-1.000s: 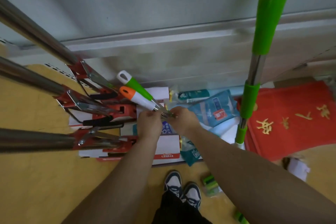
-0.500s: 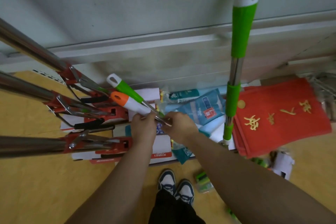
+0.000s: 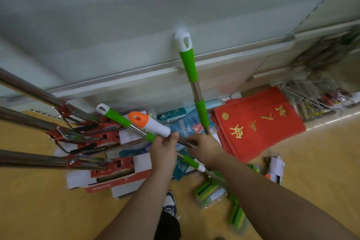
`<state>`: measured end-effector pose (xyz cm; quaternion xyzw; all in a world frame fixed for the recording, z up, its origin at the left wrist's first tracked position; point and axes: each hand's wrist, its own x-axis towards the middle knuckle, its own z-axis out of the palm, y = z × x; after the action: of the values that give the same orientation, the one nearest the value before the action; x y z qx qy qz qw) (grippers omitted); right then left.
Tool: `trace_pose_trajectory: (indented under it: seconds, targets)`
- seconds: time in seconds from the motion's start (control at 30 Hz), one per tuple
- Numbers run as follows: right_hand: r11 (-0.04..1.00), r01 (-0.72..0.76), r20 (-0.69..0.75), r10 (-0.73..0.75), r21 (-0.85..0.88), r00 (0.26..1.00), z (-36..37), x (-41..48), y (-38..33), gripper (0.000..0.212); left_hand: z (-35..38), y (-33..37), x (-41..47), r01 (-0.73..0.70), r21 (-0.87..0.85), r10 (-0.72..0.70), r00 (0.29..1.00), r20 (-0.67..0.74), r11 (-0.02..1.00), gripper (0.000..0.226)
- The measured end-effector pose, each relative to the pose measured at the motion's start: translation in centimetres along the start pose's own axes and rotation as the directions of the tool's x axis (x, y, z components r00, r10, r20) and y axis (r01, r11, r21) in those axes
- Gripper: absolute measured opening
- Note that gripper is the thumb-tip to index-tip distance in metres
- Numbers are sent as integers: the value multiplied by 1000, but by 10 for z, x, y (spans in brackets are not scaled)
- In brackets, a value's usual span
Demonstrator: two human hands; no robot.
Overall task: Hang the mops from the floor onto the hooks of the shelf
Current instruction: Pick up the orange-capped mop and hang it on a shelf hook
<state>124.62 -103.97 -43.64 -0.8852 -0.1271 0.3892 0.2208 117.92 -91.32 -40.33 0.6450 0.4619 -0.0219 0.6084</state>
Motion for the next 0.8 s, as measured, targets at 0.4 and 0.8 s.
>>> trace_pose_trajectory:
  seconds: [0.4,0.8]
  targets:
    - [999,-22,-74,24,35,997,-94,-118,134,32,121,35,-136,-192,56,180,969,170,980,13]
    - [988,138,-196,-122,70,973,-171,-238,271,37,263,48,-293,-323,147,292,935,199,935,17]
